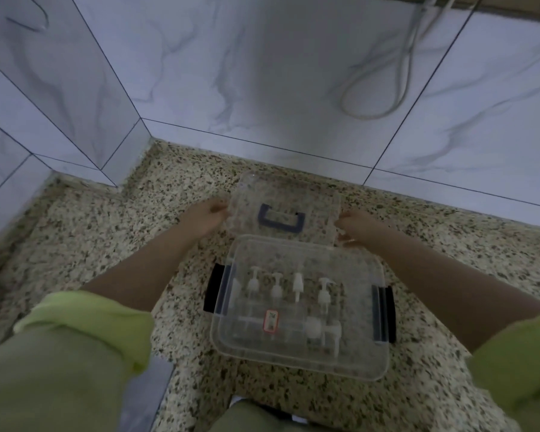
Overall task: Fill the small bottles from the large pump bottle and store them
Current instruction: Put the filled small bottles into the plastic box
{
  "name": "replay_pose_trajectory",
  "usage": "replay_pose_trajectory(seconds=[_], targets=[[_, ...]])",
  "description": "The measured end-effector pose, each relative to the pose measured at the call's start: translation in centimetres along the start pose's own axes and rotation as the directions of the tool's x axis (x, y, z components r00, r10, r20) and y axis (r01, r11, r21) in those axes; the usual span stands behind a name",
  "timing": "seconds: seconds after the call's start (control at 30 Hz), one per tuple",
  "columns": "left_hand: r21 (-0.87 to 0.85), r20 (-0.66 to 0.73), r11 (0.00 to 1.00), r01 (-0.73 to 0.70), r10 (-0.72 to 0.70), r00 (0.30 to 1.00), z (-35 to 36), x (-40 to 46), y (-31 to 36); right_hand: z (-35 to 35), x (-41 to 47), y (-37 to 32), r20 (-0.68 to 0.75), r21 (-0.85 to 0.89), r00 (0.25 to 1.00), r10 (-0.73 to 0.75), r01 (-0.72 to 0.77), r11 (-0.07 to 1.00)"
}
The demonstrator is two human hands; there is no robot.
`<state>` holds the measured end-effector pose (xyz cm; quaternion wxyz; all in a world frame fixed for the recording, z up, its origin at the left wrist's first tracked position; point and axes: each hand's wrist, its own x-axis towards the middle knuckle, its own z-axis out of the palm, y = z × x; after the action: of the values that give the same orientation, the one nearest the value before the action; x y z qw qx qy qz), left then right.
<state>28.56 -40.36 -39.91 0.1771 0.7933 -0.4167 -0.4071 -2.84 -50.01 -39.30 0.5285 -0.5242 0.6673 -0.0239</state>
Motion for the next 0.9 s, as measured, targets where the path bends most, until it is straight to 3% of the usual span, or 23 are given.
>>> replay_pose_trajectory(seconds=[0.07,0.13,0.2,0.33,0.53,0.73,0.83,0.9], targets=[[-0.188,0.077,0.974,0.125,-0.112,0.991,0.1,1.3,-0.4,0.6,0.8,-0.1,0.018,0.125,0.995,0.103,-0.104,0.987],[-0.337,0.144,0.913,0.229,-0.190,0.971,0.4,2.2,-0.6,1.0,1.4,-0.3,0.018,0.125,0.991,0.130,-0.131,0.984],[-0.404,0.199,0.869,0.287,-0.222,0.954,0.8,2.3,-0.4,1.3,1.9,-0.2,-0.010,0.140,0.993,0.118,-0.115,0.983],[-0.513,0.272,0.783,0.352,-0.240,0.932,1.4,3.1,-0.7,1.5,2.7,-0.5,-0.006,0.337,0.990,0.143,-0.133,0.932],[-0.571,0.258,0.741,0.352,-0.246,0.934,1.6,2.7,0.2,1.2,2.8,-1.0,0.070,0.635,0.980,0.187,-0.188,0.749],[-0.695,0.197,0.664,0.275,-0.192,0.961,1.0,0.9,0.4,0.2,1.1,-2.1,0.082,0.769,0.981,0.174,-0.174,0.615],[-0.802,0.132,0.556,0.218,-0.191,0.973,0.6,-0.2,0.2,-0.6,0.3,-2.0,0.071,0.835,0.988,0.135,-0.133,0.534],[-0.856,0.139,0.473,0.209,-0.179,0.974,0.4,-1.0,0.3,-0.9,-0.4,-1.5,0.028,0.816,0.995,0.094,-0.077,0.573]])
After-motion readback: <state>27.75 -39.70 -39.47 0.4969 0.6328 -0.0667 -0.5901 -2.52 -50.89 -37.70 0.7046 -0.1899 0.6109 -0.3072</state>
